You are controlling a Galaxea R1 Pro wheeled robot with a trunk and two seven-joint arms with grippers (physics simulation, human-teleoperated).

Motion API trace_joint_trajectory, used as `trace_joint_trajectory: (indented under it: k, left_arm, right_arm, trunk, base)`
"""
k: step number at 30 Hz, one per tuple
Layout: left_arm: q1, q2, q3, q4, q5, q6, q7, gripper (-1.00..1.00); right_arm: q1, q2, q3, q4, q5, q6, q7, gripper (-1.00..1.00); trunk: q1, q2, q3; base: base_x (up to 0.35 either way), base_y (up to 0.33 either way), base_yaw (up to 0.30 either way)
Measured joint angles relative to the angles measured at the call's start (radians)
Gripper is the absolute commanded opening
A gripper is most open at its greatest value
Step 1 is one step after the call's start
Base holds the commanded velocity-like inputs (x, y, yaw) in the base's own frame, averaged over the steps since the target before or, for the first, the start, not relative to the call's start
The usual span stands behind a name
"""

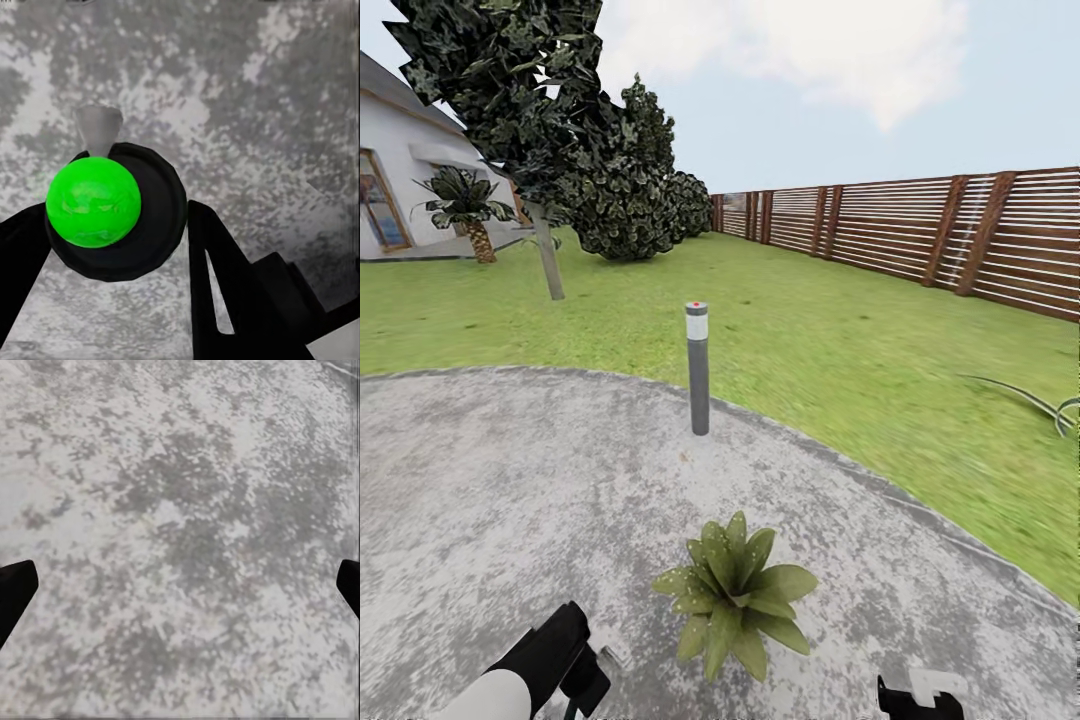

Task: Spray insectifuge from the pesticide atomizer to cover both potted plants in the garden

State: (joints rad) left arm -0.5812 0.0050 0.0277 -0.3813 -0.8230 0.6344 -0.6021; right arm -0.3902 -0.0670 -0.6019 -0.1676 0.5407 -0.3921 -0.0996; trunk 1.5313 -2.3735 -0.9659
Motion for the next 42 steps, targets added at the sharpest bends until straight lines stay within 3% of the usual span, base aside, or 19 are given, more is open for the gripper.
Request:
trace_joint_trajectory:
  k: [14, 31, 36, 42]
  left_arm:
    - [0.0, -0.001, 0.001, -0.003, 0.0, 0.0, 0.001, -1.0]
    - [0.0, 0.001, 0.002, -0.016, 0.0, 0.001, 0.02, -1.0]
    - [0.0, -0.002, 0.002, -0.011, 0.057, 0.001, 0.078, -1.0]
    - [0.0, -0.005, 0.0, -0.011, 0.065, -0.002, 0.08, -1.0]
  right_arm:
    - [0.0, 0.003, 0.0, 0.001, -0.001, 0.0, 0.0, 1.0]
    - [0.0, 0.005, 0.0, 0.002, -0.001, 0.0, 0.0, 1.0]
    - [0.0, 0.005, 0.0, 0.002, -0.001, 0.0, 0.0, 1.0]
    - [0.0, 0.004, 0.0, 0.001, -0.001, 0.0, 0.0, 1.0]
  trunk:
    - [0.0, 0.0, 0.0]
    - [0.0, 0.0, 0.0]
    - [0.0, 0.0, 0.0]
    - [0.0, 0.0, 0.0]
  base:
    - [-0.034, -0.268, 0.017]
    - [-0.056, -0.064, 0.268]
    - [0.0, 0.0, 0.139]
    - [0.0, -0.159, 0.005]
